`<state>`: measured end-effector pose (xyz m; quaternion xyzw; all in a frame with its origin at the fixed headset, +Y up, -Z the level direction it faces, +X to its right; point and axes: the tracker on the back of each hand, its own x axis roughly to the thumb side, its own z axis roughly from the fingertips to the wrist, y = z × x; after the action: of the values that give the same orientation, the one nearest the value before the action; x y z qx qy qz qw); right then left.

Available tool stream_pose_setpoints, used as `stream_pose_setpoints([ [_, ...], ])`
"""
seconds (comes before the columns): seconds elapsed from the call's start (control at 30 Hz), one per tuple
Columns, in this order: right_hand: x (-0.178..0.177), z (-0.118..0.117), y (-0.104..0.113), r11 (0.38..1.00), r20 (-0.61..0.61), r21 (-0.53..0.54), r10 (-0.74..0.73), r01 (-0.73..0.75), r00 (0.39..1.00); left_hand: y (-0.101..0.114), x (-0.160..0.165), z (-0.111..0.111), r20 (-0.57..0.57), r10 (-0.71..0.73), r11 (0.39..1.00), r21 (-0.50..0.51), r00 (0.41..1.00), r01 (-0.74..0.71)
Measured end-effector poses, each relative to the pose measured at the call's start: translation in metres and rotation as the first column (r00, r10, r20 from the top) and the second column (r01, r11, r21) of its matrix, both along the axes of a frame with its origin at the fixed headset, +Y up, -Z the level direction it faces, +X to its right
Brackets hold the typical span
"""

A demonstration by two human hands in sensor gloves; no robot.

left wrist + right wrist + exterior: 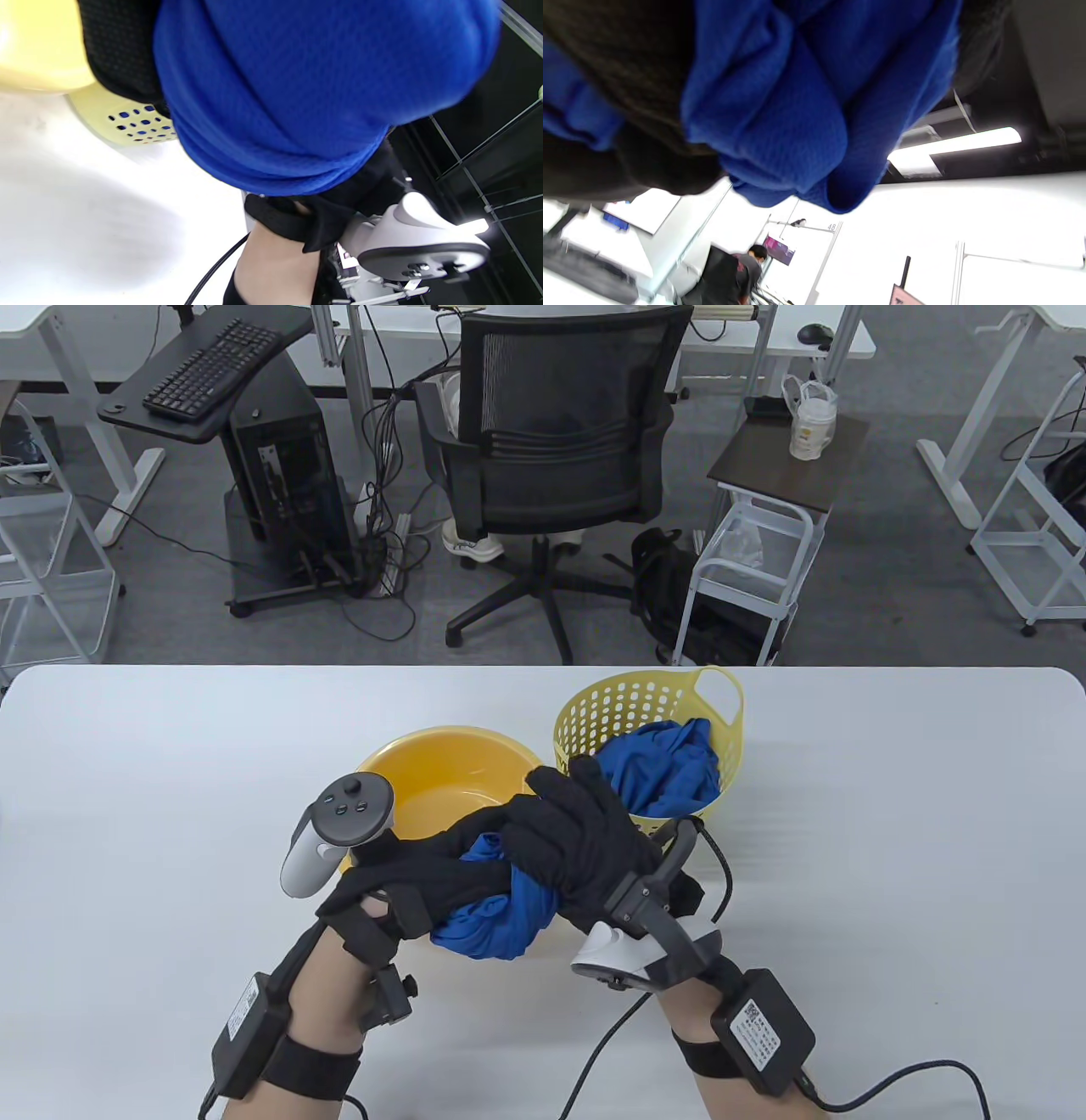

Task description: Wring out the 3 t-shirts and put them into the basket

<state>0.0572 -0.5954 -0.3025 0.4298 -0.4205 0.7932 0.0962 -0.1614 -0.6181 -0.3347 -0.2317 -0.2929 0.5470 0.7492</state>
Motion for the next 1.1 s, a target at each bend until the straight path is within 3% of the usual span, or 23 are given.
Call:
stream_pose_setpoints([
  [0.1,0.002,-0.007,-0.002,0.993,0.043,-0.104,-0.056,0.06,0.998,-0.002,-0.001,0.0,-0.058,0.052,0.999,0.019,0.997,-0.051],
  [0.17,0.002,-0.008,-0.002,0.996,0.124,-0.074,-0.04,0.05,0.991,-0.001,0.002,0.001,-0.09,0.043,0.997,0.064,0.995,-0.037],
  [0.3,0.003,-0.014,-0.003,0.992,0.251,-0.128,0.02,0.012,0.968,0.006,0.015,0.008,-0.137,-0.117,0.97,0.195,0.984,0.143],
  [0.5,0.011,-0.02,-0.003,0.991,0.322,-0.131,0.033,0.01,0.946,0.01,0.038,0.018,-0.183,-0.313,0.856,0.372,0.932,0.361],
  [0.57,0.011,-0.018,-0.006,1.0,0.345,-0.009,-0.004,0.008,0.939,0.015,0.043,0.022,-0.237,-0.345,0.789,0.452,0.908,0.417],
  [0.6,0.012,-0.017,-0.006,1.0,0.346,0.028,-0.016,0.007,0.938,0.018,0.044,0.025,-0.27,-0.366,0.754,0.475,0.891,0.454],
  [0.67,0.016,-0.018,-0.003,1.0,0.274,-0.008,-0.026,0.029,0.961,0.023,0.044,0.03,-0.3,-0.364,0.721,0.508,0.882,0.471],
  [0.73,0.024,-0.019,0.001,0.994,0.163,-0.074,-0.072,0.085,0.984,0.024,0.042,0.031,-0.262,-0.287,0.759,0.525,0.921,0.386],
  [0.9,0.025,-0.015,0.008,0.987,0.119,-0.136,-0.071,0.087,0.99,0.023,0.037,0.027,-0.234,-0.256,0.747,0.568,0.938,0.345],
  [0.97,0.024,-0.016,0.008,0.954,0.098,-0.251,-0.142,0.162,0.985,0.027,0.034,0.028,-0.283,-0.268,0.7,0.6,0.921,0.388],
  [1.07,0.019,-0.016,0.009,0.954,0.162,-0.247,-0.131,0.168,0.978,0.027,0.036,0.032,-0.381,-0.287,0.646,0.601,0.879,0.471],
  [1.1,0.017,-0.014,0.011,0.96,0.192,-0.235,-0.107,0.152,0.975,0.024,0.039,0.034,-0.446,-0.288,0.601,0.605,0.847,0.523],
])
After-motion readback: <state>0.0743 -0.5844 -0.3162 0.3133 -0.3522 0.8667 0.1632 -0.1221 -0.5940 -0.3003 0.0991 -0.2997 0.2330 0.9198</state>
